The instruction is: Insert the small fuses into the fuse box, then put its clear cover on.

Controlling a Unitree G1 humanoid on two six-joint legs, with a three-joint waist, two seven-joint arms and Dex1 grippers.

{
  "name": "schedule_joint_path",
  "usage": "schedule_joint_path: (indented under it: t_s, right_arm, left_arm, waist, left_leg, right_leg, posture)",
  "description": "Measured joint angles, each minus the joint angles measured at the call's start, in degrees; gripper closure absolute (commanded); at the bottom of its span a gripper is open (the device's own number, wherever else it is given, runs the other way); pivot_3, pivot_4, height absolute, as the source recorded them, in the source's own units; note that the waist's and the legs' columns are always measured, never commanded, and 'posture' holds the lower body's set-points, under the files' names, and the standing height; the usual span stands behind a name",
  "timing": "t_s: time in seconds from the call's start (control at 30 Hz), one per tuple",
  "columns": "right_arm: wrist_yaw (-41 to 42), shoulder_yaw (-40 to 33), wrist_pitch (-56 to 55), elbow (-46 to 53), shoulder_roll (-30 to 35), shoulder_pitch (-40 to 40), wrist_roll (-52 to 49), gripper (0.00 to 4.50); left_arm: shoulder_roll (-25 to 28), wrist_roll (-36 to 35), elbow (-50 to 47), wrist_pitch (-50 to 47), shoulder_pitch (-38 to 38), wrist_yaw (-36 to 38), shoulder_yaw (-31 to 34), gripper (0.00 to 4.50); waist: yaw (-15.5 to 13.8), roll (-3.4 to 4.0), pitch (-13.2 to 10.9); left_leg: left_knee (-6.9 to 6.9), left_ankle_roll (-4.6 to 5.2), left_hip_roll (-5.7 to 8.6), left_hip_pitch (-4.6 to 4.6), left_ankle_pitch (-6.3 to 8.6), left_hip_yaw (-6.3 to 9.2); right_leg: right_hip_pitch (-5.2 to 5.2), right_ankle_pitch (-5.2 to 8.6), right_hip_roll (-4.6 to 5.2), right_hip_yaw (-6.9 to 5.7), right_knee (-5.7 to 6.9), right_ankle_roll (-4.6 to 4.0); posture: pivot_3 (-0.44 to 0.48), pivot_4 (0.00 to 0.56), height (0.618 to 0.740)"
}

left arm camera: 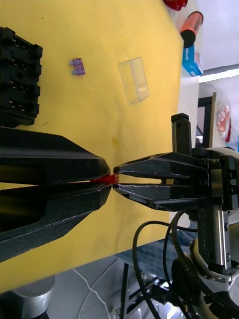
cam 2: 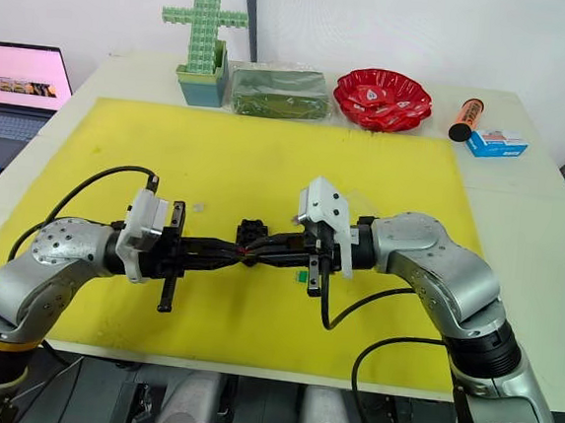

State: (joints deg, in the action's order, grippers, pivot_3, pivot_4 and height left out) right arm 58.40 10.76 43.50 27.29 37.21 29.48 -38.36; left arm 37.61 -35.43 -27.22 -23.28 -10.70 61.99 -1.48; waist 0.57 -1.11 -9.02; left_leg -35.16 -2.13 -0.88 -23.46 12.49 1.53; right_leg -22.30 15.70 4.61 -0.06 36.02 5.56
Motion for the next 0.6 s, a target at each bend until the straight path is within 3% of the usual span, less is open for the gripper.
schedule_joint_path:
  t_s: [0.17,0.33,0.47,0.6]
  right_arm:
    - [0.16,0.03,-0.02,1.03,0.06,0.29,-0.10,4.50]
    - [-0.08,0.57,-0.18,1.63,0.03,0.41,0.49,4.50]
    - [-0.81,3.44,-0.58,1.52,0.04,1.48,3.84,4.50]
    - [-3.85,6.60,-0.57,0.56,-1.19,3.33,8.28,4.50]
  left_arm:
    - [0.94,0.30,0.05,0.44,2.86,-0.17,0.91,1.78]
    - [3.24,0.66,-0.07,2.64,10.37,-0.26,6.68,0.02]
    - [3.20,1.94,0.00,6.36,16.18,-0.38,9.63,0.02]
    - [-0.70,4.81,1.88,11.82,18.38,-2.24,9.83,0.02]
  waist:
    - [0.05,0.00,0.00]
    - [0.09,0.00,0.00]
    - [-0.03,0.00,0.00]
    - [-0.24,-0.02,0.02]
  left_leg:
    - [0.01,0.00,-0.01,0.00,0.00,0.00]
    - [0.03,0.00,-0.04,0.02,0.00,0.00]
    - [0.02,0.00,-0.04,0.02,0.00,-0.01]
    - [0.00,0.00,-0.04,0.02,0.00,-0.01]
  right_leg:
    - [-0.02,0.00,0.00,0.00,0.01,0.00]
    - [-0.03,0.05,0.00,0.00,0.00,-0.09]
    - [-0.02,0.06,0.02,0.00,0.00,-0.12]
    - [-0.01,0.07,0.05,0.01,-0.02,-0.14]
  posture:
    - [0.000,0.150,0.740]
    - [0.000,0.150,0.740]
    - [0.000,0.150,0.740]
    - [0.000,0.150,0.740]
